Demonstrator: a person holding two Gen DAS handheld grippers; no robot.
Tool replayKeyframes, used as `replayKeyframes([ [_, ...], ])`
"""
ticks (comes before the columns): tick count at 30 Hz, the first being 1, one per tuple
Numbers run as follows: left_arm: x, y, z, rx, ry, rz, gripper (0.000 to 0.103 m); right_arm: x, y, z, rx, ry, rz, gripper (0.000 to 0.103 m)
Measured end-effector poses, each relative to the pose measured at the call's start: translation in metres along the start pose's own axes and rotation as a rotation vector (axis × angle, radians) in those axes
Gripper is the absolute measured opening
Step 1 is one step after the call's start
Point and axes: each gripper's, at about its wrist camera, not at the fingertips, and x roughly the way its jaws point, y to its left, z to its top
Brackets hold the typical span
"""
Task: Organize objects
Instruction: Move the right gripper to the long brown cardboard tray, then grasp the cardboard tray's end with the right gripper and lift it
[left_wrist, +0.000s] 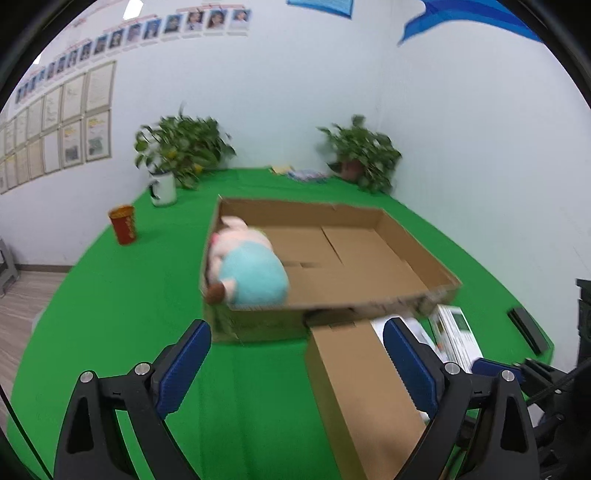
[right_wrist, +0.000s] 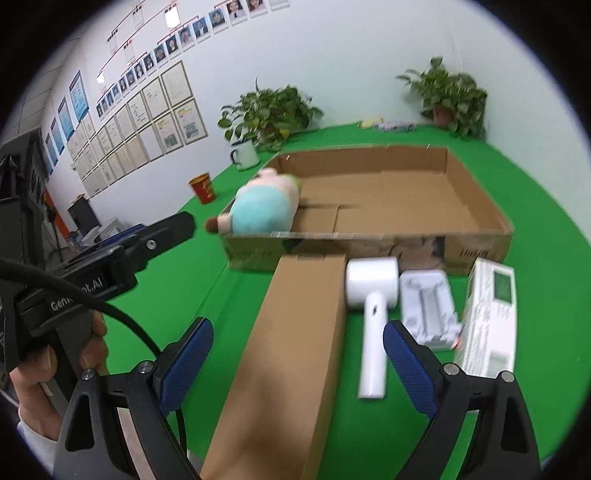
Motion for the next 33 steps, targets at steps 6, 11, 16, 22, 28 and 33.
replayKeyframes([
  [6, 0.020, 0.014, -0.041, -0.108, 0.138, -0.149, 0.095, 0.003, 0.011, -0.048, -0.025, 0.119, 0.042, 0.093],
  [11, 0.044, 0.025, -0.076, -0.201, 0.252, -0.265, 0.093, 0.005, 0.027, -0.074, -0.063, 0.181, 0.029, 0.093],
  [16, 0.058, 0.028, -0.095, -0.267, 0.311, -0.371, 0.089, 0.012, 0.048, -0.081, -0.129, 0.202, -0.023, 0.094],
  [22, 0.061, 0.030, -0.107, -0.282, 0.343, -0.404, 0.088, 0.019, 0.058, -0.087, -0.194, 0.192, -0.097, 0.092],
  [28, 0.054, 0.039, -0.112, -0.314, 0.347, -0.408, 0.088, 0.016, 0.051, -0.083, -0.136, 0.183, -0.034, 0.088],
  [33, 0.045, 0.049, -0.112, -0.357, 0.354, -0.412, 0.088, 0.016, 0.036, -0.076, 0.013, 0.205, 0.150, 0.086],
])
